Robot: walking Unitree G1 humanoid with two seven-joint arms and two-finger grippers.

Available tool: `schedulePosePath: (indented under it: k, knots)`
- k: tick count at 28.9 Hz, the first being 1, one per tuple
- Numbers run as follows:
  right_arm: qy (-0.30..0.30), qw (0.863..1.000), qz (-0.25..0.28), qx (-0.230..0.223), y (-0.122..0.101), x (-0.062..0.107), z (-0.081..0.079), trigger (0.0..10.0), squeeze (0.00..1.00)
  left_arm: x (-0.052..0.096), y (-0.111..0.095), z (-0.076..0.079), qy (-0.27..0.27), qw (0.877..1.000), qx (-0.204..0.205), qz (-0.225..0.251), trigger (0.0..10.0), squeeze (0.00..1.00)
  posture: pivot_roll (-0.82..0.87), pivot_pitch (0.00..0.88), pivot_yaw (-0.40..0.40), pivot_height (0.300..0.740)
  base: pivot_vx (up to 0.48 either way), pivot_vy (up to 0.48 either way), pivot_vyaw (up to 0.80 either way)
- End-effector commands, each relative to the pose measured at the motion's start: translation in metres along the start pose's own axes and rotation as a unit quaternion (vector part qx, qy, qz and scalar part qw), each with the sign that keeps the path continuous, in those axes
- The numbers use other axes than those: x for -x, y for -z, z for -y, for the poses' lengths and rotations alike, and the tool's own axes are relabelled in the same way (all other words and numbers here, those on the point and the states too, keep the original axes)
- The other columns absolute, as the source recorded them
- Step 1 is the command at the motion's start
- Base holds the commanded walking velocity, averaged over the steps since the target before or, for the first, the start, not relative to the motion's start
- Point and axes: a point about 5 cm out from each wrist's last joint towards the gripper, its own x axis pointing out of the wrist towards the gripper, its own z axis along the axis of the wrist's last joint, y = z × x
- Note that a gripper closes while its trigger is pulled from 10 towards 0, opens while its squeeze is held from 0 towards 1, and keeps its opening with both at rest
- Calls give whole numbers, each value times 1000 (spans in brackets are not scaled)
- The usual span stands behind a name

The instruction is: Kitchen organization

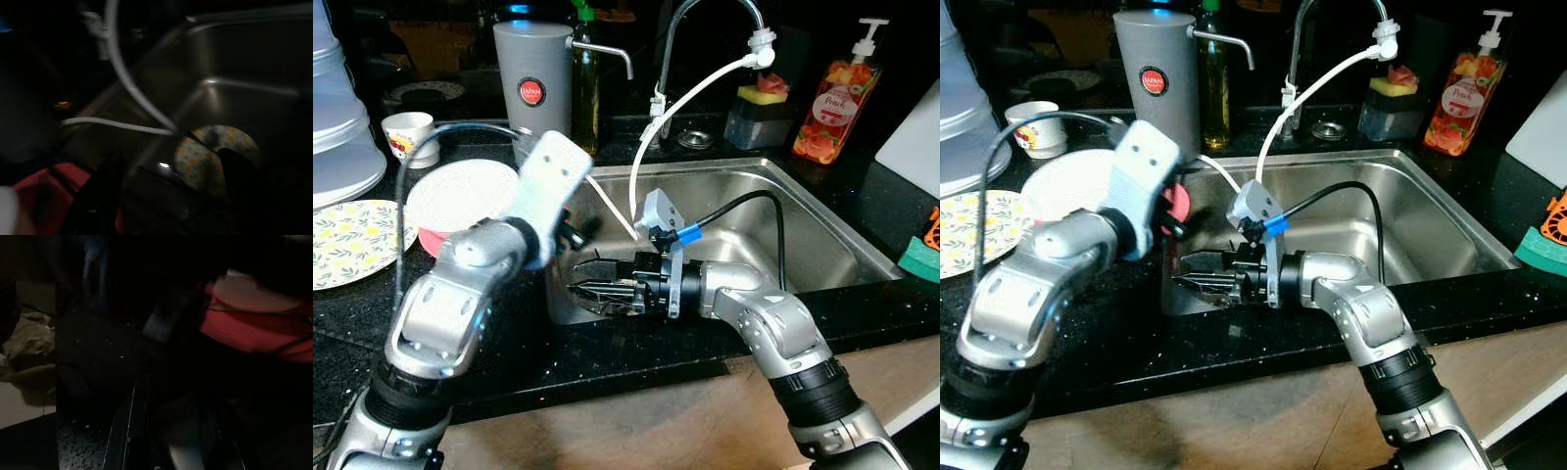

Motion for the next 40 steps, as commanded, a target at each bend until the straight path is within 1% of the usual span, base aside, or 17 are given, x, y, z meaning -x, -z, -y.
schedulePosePath:
  k: [1, 6, 7, 10, 12, 15, 16, 19, 20, 21, 23, 24, 27, 28, 33, 36, 40]
  knots:
    - [-11, 1000, -6, 4, 1, -1, -4, 10000, 0, 1, 3, 5, 19, 1000, -13, -7, 10000, 0, 2, 85, -31, 740, 0, 0, 0]
    - [-12, 1000, -7, 4, 1, 0, -5, 10000, 0, 1, 4, 0, 3, 1000, -10, -8, 10000, 0, 0, 85, -31, 740, 0, 0, 0]
    - [-10, 1000, -6, 5, 1, 0, -5, 10000, 0, 0, 1, -22, -85, 996, -16, -3, 10000, 0, 0, 86, -32, 740, 0, 0, 0]
    - [-2, 1000, 1, 5, 0, 0, -3, 10000, 0, 3, -1, -46, -172, 985, -21, -3, 10000, 0, 3, 85, -34, 740, 0, 0, 0]
    - [38, 999, 29, 1, -5, -5, 2, 10000, 0, 16, -3, -82, -296, 954, -37, -7, 10000, 0, 2, 85, -33, 740, 0, 0, 0]
    - [53, 998, 41, -2, -7, -8, 4, 10000, 0, 21, -3, -90, -319, 947, -42, -12, 10000, 16, 2, 85, -33, 740, 0, 0, 0]
    - [61, 997, 49, -5, -8, -10, 5, 10000, 0, 26, -3, -96, -331, 942, -50, -14, 10000, 137, 5, 86, -35, 740, 0, 0, 0]
    - [63, 997, 52, -7, -9, -11, 4, 10000, 0, 30, -3, -99, -335, 940, -57, -19, 10000, 141, 6, 86, -35, 740, 0, 0, 0]
    - [59, 997, 52, -8, -9, -12, 3, 10000, 0, 33, 1, -103, -341, 938, -53, -38, 10000, 227, 7, 87, -35, 740, 0, 0, 0]
    - [56, 997, 52, -8, -9, -13, 2, 10000, 0, 35, 4, -106, -344, 936, -52, -53, 10000, 694, 7, 87, -35, 740, 0, 0, 0]
    - [56, 997, 52, -8, -9, -13, 2, 10000, 0, 35, 4, -106, -344, 936, -52, -53, 10000, 694, 7, 87, -35, 740, 0, 0, 0]
    - [54, 997, 51, -9, -8, -13, 2, 10000, 0, 37, 7, -107, -346, 935, -49, -63, 10000, 1000, 5, 88, -37, 740, 0, 0, 0]
    - [49, 998, 49, -9, -8, -12, 2, 10000, 0, 35, 12, -107, -341, 936, -47, -77, 10000, 1000, 6, 88, -39, 740, 0, 0, 0]
    - [48, 998, 47, -6, -8, -12, 2, 10000, 0, 33, 16, -106, -337, 937, -34, -85, 10000, 94, 6, 88, -39, 740, 0, 0, 0]
    - [58, 997, 51, 0, -11, -11, 4, 10000, 0, 26, 21, -97, -308, 948, 1, -77, 10000, 0, 1, 83, -41, 740, 0, 0, 0]
    - [66, 996, 53, 0, -10, -13, 4, 10000, 0, 11, -2, -75, -219, 974, 41, 32, 10000, 0, 3, 78, -43, 740, 0, 0, 0]
    - [66, 996, 55, 0, -10, -13, 4, 10000, 0, 5, -11, -63, -185, 978, 74, 66, 10000, 0, 2, 75, -42, 740, 0, 0, 0]
